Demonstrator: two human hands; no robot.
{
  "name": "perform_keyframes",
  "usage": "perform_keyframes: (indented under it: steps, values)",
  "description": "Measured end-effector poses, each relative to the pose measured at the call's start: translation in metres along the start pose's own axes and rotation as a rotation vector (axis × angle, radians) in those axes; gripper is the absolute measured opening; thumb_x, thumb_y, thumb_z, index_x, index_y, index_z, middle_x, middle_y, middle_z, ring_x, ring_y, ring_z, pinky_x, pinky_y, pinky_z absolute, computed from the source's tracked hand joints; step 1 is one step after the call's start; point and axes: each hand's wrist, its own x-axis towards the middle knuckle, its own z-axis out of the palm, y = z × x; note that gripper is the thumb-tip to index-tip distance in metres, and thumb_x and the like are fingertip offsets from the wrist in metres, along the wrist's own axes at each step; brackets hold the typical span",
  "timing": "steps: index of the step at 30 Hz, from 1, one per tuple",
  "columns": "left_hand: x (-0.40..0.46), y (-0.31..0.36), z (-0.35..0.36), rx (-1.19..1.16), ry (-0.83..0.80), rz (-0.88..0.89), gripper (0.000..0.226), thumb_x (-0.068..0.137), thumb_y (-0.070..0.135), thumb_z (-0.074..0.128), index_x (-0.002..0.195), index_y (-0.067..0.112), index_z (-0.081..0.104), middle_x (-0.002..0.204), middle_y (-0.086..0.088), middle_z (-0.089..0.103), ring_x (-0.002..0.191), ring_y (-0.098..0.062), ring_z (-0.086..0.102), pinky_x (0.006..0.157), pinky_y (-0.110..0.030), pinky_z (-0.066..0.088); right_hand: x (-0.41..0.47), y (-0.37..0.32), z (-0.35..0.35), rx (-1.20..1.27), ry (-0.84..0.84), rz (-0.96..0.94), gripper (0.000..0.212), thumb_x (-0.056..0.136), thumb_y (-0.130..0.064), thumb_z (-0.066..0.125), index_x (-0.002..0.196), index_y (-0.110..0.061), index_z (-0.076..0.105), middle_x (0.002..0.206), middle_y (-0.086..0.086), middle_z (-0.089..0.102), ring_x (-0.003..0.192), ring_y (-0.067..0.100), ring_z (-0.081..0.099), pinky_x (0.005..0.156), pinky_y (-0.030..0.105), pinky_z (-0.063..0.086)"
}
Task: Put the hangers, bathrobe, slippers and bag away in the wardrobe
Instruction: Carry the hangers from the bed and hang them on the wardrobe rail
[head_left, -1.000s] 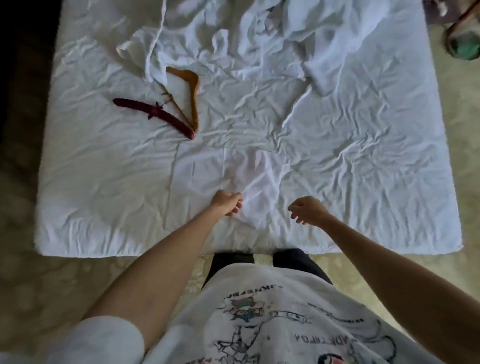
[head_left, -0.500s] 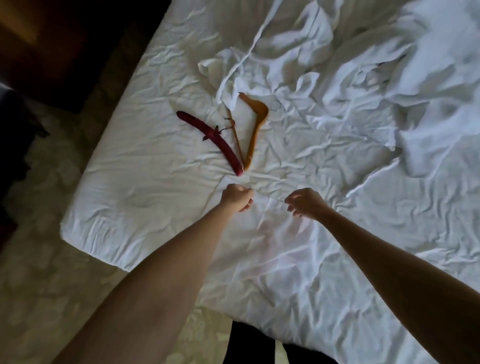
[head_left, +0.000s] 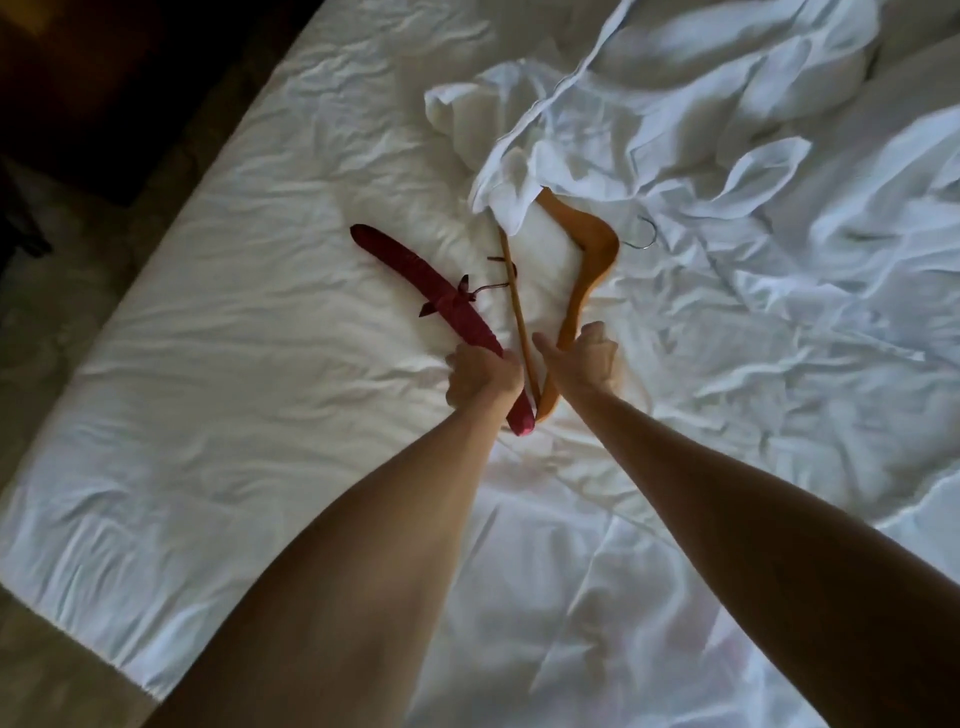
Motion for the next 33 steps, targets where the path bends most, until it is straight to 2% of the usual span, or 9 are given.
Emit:
perform_keyframes:
  steps: [2, 6, 9, 11, 18, 22, 27, 30, 33]
  values:
    - [0.015, 0.004, 0.01, 0.001, 0.029, -0.01, 0.065, 0.097, 0.045, 0.057, 0.14, 0.001, 0.037, 0.137, -0.015, 0.052, 0.119, -0.035, 0.06, 0.091, -0.042, 0.048, 0.018, 0.001, 0.018, -0.026, 0.033, 0.036, 0.062, 0.091, -0.046, 0.063, 0.134, -0.005, 0.044, 0.125, 0.017, 0.057, 0.116, 0.037, 0.058, 0.094, 0.044, 0.05]
    - [0.039, -0.005, 0.016, -0.053, 0.089, -0.011, 0.054, 0.099, 0.045, 0.052, 0.131, 0.002, 0.053, 0.118, -0.011, 0.069, 0.103, -0.032, 0.069, 0.076, -0.036, 0.049, 0.041, 0.009, 0.022, 0.023, 0.096, 0.062, 0.038, 0.095, -0.034, 0.054, 0.124, -0.01, 0.052, 0.118, 0.014, 0.064, 0.109, 0.035, 0.062, 0.094, 0.043, 0.051]
    - [0.034, -0.015, 0.008, -0.158, 0.009, 0.011, 0.051, 0.101, 0.043, 0.045, 0.128, 0.002, 0.059, 0.113, -0.013, 0.071, 0.1, -0.032, 0.07, 0.079, -0.034, 0.053, 0.036, 0.02, 0.008, 0.318, 0.029, 0.146, 0.023, 0.094, -0.022, 0.053, 0.114, -0.012, 0.058, 0.093, 0.007, 0.073, 0.075, 0.021, 0.071, 0.071, 0.035, 0.06]
    - [0.02, -0.024, 0.004, -0.295, -0.047, 0.006, 0.051, 0.099, 0.043, 0.046, 0.124, 0.002, 0.062, 0.11, -0.014, 0.07, 0.097, -0.032, 0.069, 0.086, -0.037, 0.056, 0.016, 0.029, -0.006, 0.485, -0.024, 0.174, 0.017, 0.095, -0.013, 0.056, 0.111, -0.01, 0.06, 0.078, 0.003, 0.071, 0.061, 0.015, 0.068, 0.061, 0.028, 0.058]
    - [-0.079, -0.048, -0.032, -0.732, -0.172, -0.085, 0.036, 0.092, 0.043, 0.065, 0.082, 0.009, 0.068, 0.076, -0.003, 0.072, 0.072, -0.02, 0.069, 0.067, -0.031, 0.054, -0.111, 0.06, -0.092, 0.8, -0.189, 0.24, 0.006, 0.097, -0.014, 0.061, 0.093, -0.01, 0.062, 0.056, -0.002, 0.048, 0.049, 0.012, 0.044, 0.05, 0.025, 0.043]
    - [-0.154, -0.06, -0.062, -0.916, -0.243, -0.124, 0.023, 0.089, 0.033, 0.072, 0.084, 0.011, 0.07, 0.07, 0.001, 0.073, 0.068, -0.015, 0.069, 0.07, -0.028, 0.051, -0.183, 0.065, -0.15, 0.799, -0.241, 0.108, 0.022, 0.1, -0.03, 0.059, 0.089, -0.012, 0.065, 0.059, 0.001, 0.049, 0.05, 0.012, 0.045, 0.052, 0.028, 0.042]
    - [-0.261, -0.072, -0.109, -1.057, -0.281, -0.063, 0.02, 0.089, 0.027, 0.073, 0.084, 0.008, 0.069, 0.065, 0.003, 0.072, 0.063, -0.014, 0.067, 0.072, -0.028, 0.049, -0.268, 0.054, -0.207, 0.59, -0.338, -0.161, 0.039, 0.097, -0.034, 0.063, 0.095, 0.005, 0.064, 0.06, 0.01, 0.05, 0.047, 0.015, 0.044, 0.043, 0.023, 0.037]
    - [-0.327, -0.087, -0.137, -1.08, -0.248, 0.002, 0.021, 0.091, 0.029, 0.071, 0.084, 0.009, 0.07, 0.068, 0.0, 0.072, 0.065, -0.015, 0.067, 0.08, -0.031, 0.05, -0.322, 0.041, -0.238, 0.512, -0.428, -0.287, 0.038, 0.093, -0.035, 0.067, 0.092, 0.003, 0.067, 0.064, 0.01, 0.059, 0.051, 0.014, 0.05, 0.045, 0.022, 0.042]
    - [-0.383, -0.109, -0.163, -1.129, -0.193, 0.051, 0.021, 0.091, 0.029, 0.071, 0.084, 0.01, 0.072, 0.072, -0.003, 0.073, 0.07, -0.019, 0.067, 0.091, -0.04, 0.049, -0.371, 0.03, -0.259, 0.474, -0.533, -0.416, 0.036, 0.093, -0.033, 0.069, 0.085, 0.002, 0.069, 0.061, 0.009, 0.062, 0.052, 0.017, 0.055, 0.053, 0.029, 0.046]
